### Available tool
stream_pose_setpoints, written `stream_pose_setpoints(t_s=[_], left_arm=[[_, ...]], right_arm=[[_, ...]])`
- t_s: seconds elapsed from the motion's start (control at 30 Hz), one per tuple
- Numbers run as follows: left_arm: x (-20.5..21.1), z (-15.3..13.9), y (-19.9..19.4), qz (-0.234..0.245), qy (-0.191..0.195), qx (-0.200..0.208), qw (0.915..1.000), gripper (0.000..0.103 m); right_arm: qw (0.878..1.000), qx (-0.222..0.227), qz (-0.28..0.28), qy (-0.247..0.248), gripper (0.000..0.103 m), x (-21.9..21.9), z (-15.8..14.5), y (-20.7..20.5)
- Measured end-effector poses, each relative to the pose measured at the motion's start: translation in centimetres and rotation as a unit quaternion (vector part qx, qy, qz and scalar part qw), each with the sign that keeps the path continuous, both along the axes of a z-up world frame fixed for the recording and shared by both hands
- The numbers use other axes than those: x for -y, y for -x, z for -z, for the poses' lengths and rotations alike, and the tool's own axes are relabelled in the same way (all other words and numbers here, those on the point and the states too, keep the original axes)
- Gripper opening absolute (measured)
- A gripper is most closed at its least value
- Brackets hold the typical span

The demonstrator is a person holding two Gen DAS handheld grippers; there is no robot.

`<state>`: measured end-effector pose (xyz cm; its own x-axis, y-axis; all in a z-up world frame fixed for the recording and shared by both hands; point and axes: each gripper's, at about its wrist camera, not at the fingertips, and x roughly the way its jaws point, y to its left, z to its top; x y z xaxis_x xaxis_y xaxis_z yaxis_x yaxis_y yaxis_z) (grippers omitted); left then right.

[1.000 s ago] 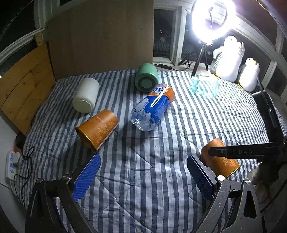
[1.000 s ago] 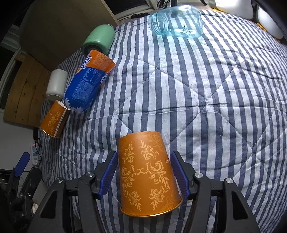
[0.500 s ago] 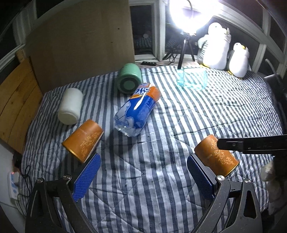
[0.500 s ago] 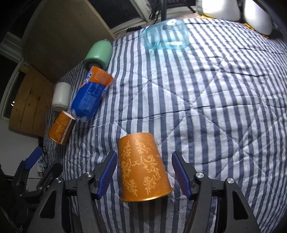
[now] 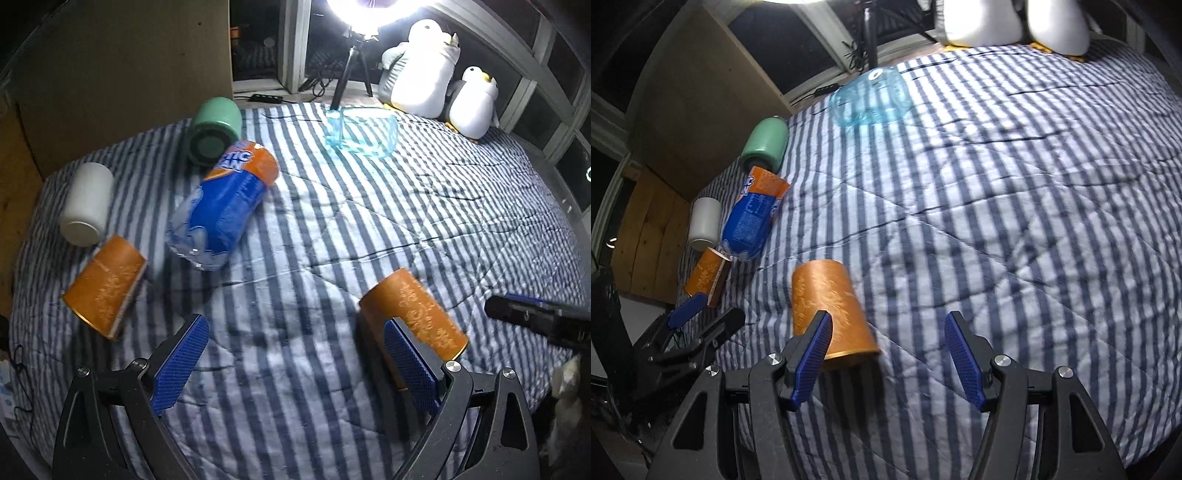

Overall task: Flip cup upside down
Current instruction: 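Close the left gripper around the orange cup's body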

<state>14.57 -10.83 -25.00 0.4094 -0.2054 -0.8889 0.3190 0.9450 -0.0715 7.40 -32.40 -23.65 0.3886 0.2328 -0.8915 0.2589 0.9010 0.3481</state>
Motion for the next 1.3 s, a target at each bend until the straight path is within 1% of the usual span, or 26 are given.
stream_pose_setpoints(t_s=[0.27, 0.47, 0.6, 0.87, 1.07, 1.3], left_arm=[[2.5, 1.4, -1.2, -0.005, 0.03, -0.054, 0.9981, 0.098], [3.5, 2.8, -2.1, -0.022, 0.053, -0.095, 0.9938, 0.097], [3.9, 3.3, -2.3, -0.028, 0.057, -0.106, 0.9923, 0.097], [5.4, 4.3, -2.8, -0.035, 0.063, -0.128, 0.9891, 0.097], [5.5, 5.1, -3.2, -0.047, 0.072, -0.146, 0.9856, 0.097], [6.2, 5.5, -3.8, -0.039, 0.064, -0.152, 0.9856, 0.097]], right_arm=[[1.0, -0.001, 0.016, 0.02, 0.059, 1.1, 0.0, 2.3], [0.999, 0.003, 0.019, 0.037, 0.059, 1.8, -0.1, 3.9], [0.998, 0.008, 0.019, 0.054, 0.059, 2.2, -0.4, 4.5], [0.998, 0.014, 0.017, 0.064, 0.059, 2.6, -0.7, 5.0], [0.998, 0.011, 0.018, 0.064, 0.059, 3.1, -0.5, 5.4], [0.998, 0.01, 0.019, 0.062, 0.059, 3.0, -0.3, 5.4]])
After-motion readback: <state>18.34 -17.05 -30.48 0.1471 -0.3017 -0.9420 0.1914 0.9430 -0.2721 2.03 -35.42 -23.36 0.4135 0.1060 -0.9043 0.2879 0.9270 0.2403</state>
